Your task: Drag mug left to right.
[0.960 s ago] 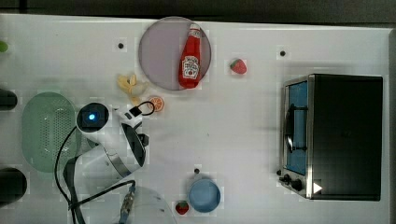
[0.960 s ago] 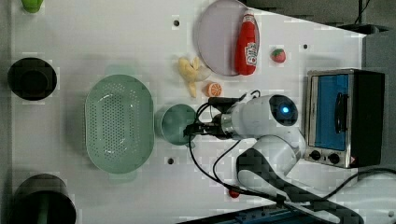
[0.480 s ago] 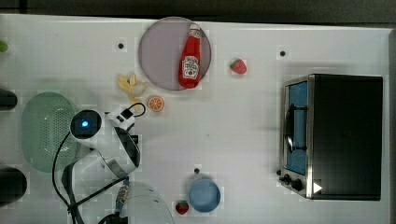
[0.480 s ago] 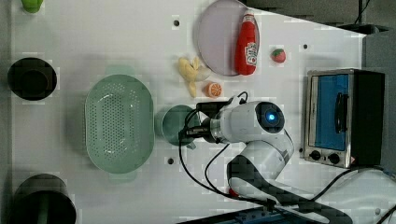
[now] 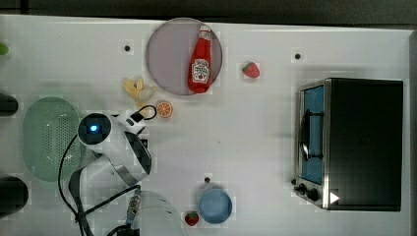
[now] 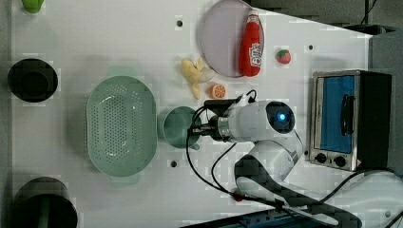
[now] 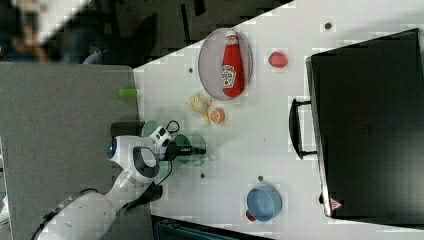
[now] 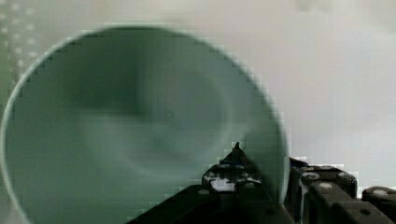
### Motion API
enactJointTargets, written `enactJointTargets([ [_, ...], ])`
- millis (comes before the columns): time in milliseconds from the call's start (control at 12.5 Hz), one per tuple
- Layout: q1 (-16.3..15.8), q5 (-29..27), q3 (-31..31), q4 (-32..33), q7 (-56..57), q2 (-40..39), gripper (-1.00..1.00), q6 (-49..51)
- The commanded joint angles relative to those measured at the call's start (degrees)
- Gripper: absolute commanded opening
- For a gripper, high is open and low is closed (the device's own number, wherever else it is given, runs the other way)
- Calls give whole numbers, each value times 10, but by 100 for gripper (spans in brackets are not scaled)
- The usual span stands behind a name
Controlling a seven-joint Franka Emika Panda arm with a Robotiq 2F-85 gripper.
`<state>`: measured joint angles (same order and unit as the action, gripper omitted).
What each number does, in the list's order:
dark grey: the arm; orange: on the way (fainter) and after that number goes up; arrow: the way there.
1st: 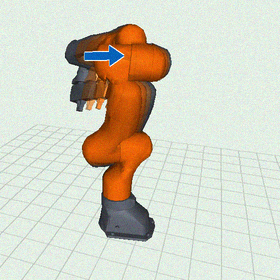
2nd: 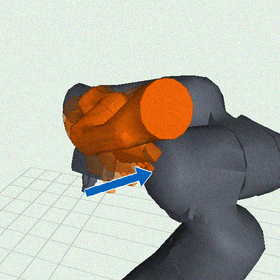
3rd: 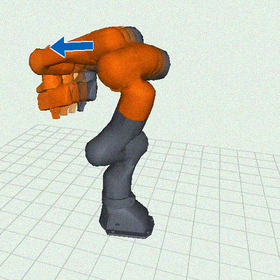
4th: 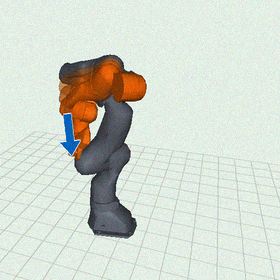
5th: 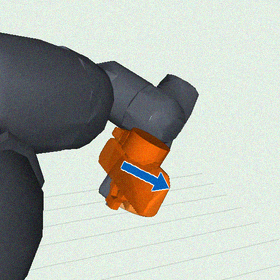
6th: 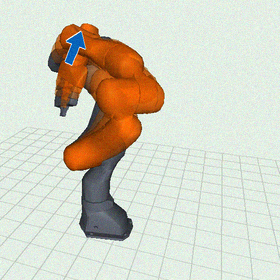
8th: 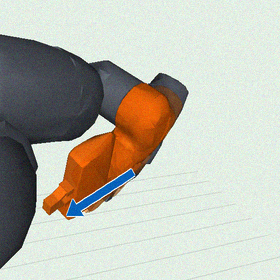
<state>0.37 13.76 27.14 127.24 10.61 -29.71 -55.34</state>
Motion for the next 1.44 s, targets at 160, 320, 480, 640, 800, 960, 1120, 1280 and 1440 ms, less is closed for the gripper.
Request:
enactJointTargets([
  [160, 34, 1, -14, 7, 17, 20, -63, 0],
  [320, 50, 1, -15, 15, 30, 26, -63, -1],
  [480, 67, 1, -15, 20, 30, 31, -63, -1],
  [640, 84, 1, -15, 26, 35, 34, -63, -1],
  [800, 101, 1, -15, 29, 61, 35, -63, -2],
  [960, 120, 1, -16, 30, 89, 35, -63, -2],
  [1120, 140, 1, -16, 31, 111, 35, -63, -2],
  [1280, 160, 1, -17, 31, 130, 35, -63, -2],
  [1440, 180, 1, -17, 31, 147, 36, -63, -2],
])
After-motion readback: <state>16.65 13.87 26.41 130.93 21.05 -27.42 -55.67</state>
